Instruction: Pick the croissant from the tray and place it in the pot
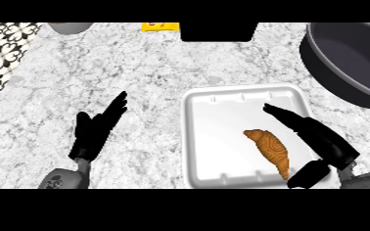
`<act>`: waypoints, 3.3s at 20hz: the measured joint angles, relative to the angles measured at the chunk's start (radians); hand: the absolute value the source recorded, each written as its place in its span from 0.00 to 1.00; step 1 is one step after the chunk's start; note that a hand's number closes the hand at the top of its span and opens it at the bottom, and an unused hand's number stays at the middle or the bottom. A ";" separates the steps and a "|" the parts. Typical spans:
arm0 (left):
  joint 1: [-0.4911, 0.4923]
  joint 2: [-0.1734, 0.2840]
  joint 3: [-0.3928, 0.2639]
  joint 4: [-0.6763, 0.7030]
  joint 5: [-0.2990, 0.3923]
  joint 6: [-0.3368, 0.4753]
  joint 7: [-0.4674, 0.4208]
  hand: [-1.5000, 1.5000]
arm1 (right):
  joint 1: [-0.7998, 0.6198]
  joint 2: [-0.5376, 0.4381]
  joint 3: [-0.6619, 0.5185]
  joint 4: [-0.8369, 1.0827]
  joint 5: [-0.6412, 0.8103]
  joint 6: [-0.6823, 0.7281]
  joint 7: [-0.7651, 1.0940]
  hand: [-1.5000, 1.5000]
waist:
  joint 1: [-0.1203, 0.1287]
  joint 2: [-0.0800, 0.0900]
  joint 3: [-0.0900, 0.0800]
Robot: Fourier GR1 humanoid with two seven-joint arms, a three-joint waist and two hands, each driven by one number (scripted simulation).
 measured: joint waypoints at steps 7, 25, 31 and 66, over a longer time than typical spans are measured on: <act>0.005 0.005 0.035 0.001 0.000 -0.038 0.006 0.50 | -0.020 0.035 -0.071 0.139 -0.051 0.090 -0.156 0.00 | 0.000 0.000 0.000; -0.002 -0.047 0.067 0.024 -0.054 -0.068 -0.009 0.50 | -0.153 0.208 -0.157 0.572 -0.038 0.179 -0.390 1.00 | 0.001 -0.009 -0.010; -0.018 -0.060 0.072 0.024 -0.064 -0.064 0.008 0.50 | -0.188 0.222 -0.129 0.668 0.063 0.081 -0.548 1.00 | 0.006 -0.014 -0.013; 0.007 -0.057 0.089 0.003 -0.066 -0.095 0.003 0.50 | -0.164 -0.381 -0.769 1.262 -0.344 -0.096 -0.799 1.00 | 0.015 0.007 0.005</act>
